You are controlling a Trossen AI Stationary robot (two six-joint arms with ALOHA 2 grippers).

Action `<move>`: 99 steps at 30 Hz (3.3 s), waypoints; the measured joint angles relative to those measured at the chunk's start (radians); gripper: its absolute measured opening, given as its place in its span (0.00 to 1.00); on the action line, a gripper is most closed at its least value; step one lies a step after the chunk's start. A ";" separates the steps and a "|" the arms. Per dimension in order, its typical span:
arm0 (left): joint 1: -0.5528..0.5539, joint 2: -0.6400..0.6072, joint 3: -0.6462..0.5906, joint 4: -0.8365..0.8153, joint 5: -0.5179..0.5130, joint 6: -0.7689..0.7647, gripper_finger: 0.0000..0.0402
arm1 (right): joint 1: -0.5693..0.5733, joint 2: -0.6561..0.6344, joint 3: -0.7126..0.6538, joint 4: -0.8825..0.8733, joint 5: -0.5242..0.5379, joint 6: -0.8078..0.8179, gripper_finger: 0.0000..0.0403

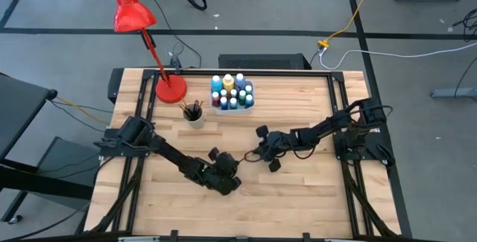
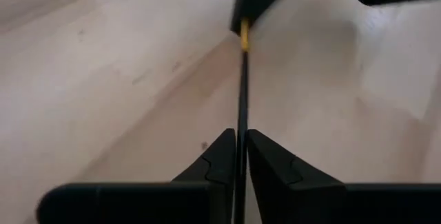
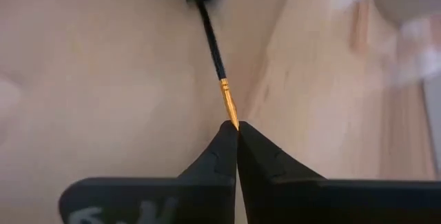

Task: Pick & Place Paint Supplies
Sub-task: Put the black paint brush into the white cup

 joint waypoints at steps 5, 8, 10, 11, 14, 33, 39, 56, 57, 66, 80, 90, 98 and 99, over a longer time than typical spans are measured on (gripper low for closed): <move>0.039 0.000 0.058 -0.003 0.067 0.128 0.21 | 0.057 0.000 0.080 -0.167 0.134 -0.055 0.00; 0.057 0.000 0.117 -0.024 0.075 0.234 0.27 | 0.092 0.000 0.149 -0.301 0.215 -0.065 0.00; 0.069 0.000 0.158 -0.061 0.079 0.293 0.31 | 0.115 0.000 0.185 -0.367 0.259 -0.062 0.00; 0.074 0.000 0.180 -0.090 0.079 0.323 0.33 | 0.125 0.000 0.200 -0.380 0.279 -0.061 0.00; 0.091 0.000 0.258 -0.203 0.079 0.382 0.38 | 0.154 0.000 0.235 -0.388 0.326 -0.058 0.00; 0.114 0.000 0.406 -0.666 0.202 0.220 0.45 | 0.198 0.000 0.254 -0.407 0.435 -0.063 0.00; 0.121 0.000 0.381 -0.671 0.253 0.207 0.45 | 0.199 0.000 0.254 -0.380 0.431 -0.064 0.00; 0.120 0.000 0.380 -0.646 0.199 0.283 0.04 | 0.199 -0.001 0.254 -0.369 0.442 -0.080 0.02; 0.120 0.000 0.380 -0.647 0.198 0.283 0.05 | 0.199 -0.001 0.254 -0.368 0.443 -0.076 0.03; 0.115 0.000 0.380 -0.677 0.165 0.243 0.04 | 0.196 -0.001 0.254 -0.395 0.503 -0.002 0.16; 0.033 -0.039 0.493 -1.220 -0.043 -0.080 0.04 | 0.150 -0.001 0.254 -0.433 0.474 0.124 0.40; -0.053 -0.162 0.551 -1.612 -0.531 -0.509 0.04 | 0.150 -0.001 0.254 -0.415 0.397 0.129 0.41; 0.002 -0.290 0.442 -1.630 -0.789 -0.614 0.05 | 0.150 -0.001 0.254 -0.430 0.379 0.137 0.41; 0.014 -0.302 0.419 -1.640 -0.777 -0.629 0.05 | 0.150 -0.001 0.254 -0.431 0.379 0.137 0.41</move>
